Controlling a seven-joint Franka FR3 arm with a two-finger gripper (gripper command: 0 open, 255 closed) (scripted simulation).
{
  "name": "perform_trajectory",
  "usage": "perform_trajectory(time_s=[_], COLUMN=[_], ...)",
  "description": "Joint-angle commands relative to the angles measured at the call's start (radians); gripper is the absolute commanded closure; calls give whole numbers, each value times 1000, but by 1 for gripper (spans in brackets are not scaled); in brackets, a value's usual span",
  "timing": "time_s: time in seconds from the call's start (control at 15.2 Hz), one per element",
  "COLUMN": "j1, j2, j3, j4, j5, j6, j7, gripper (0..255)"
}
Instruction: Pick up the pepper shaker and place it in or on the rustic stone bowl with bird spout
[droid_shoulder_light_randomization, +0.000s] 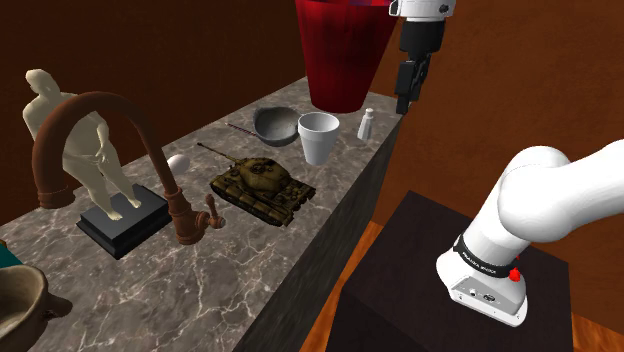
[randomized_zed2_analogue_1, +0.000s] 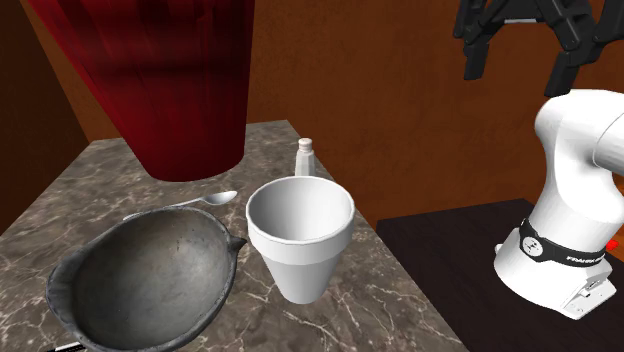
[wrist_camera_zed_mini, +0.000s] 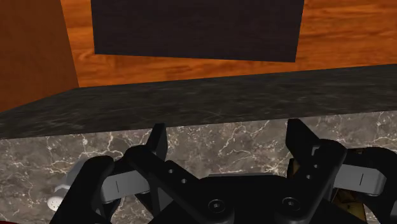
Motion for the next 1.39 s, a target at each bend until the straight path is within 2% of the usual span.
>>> perform_trajectory(time_s=[0.0, 0.66, 1.32], j1=[0, -58, -101], j2=[0, 161, 428], j3=[0, -123, -242], j4=[0, -64, 8], j5=[0, -137, -205], j6=[0, 301, 588], j7=[0, -172, -324], gripper=[0, 0, 0])
